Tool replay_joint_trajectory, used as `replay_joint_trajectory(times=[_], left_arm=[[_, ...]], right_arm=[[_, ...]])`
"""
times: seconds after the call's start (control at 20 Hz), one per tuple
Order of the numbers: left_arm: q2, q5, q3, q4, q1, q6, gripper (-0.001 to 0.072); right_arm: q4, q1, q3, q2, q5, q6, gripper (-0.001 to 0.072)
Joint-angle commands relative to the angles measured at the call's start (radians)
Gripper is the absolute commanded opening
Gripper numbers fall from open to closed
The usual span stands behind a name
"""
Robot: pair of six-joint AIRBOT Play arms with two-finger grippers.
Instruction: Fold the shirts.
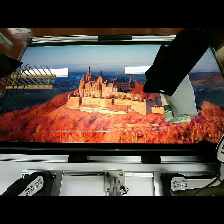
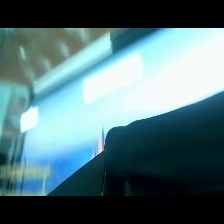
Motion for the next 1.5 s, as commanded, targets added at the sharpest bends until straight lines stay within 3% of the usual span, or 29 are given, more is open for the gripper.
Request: replay_joint_trajectory(times=[0.0,0.35,0.45,0.55,0.7,1.0,1.15,1.45], left_arm=[[0.0,0.0,0.0,0.0,-0.002,0.0,0.0034],[-0.002,0.0,0.0,0.0,-0.002,0.0,0.0033],[-0.013,0.0,0.0,0.0,-0.002,-0.001,0.0033],[-0.031,0.0,0.0,0.0,-0.005,-0.008,0.0033],[-0.068,0.001,0.0,-0.002,-0.041,-0.007,0.0033],[-0.099,0.06,0.0,-0.002,-0.137,-0.004,0.0033],[-0.099,0.097,0.0,-0.002,-0.146,-0.004,0.0033],[-0.099,0.098,0.0,-0.002,-0.145,0.0,0.0033]], right_arm=[[0.006,-0.016,-0.021,-0.027,0.29,-0.045,0.0074],[0.033,-0.017,-0.021,-0.148,0.653,-0.052,0.0074],[0.022,-0.018,-0.021,-0.175,0.661,-0.094,0.0074],[-0.03,-0.018,-0.022,-0.212,0.535,-0.146,0.0074],[-0.097,-0.018,-0.022,-0.275,0.217,-0.158,0.0074],[-0.48,-0.051,-0.022,-0.205,-0.332,-0.165,0.0074],[-0.643,-0.063,-0.022,-0.13,-0.489,-0.151,0.0074],[-0.631,-0.068,-0.042,-0.089,-0.753,-0.082,0.0074]])
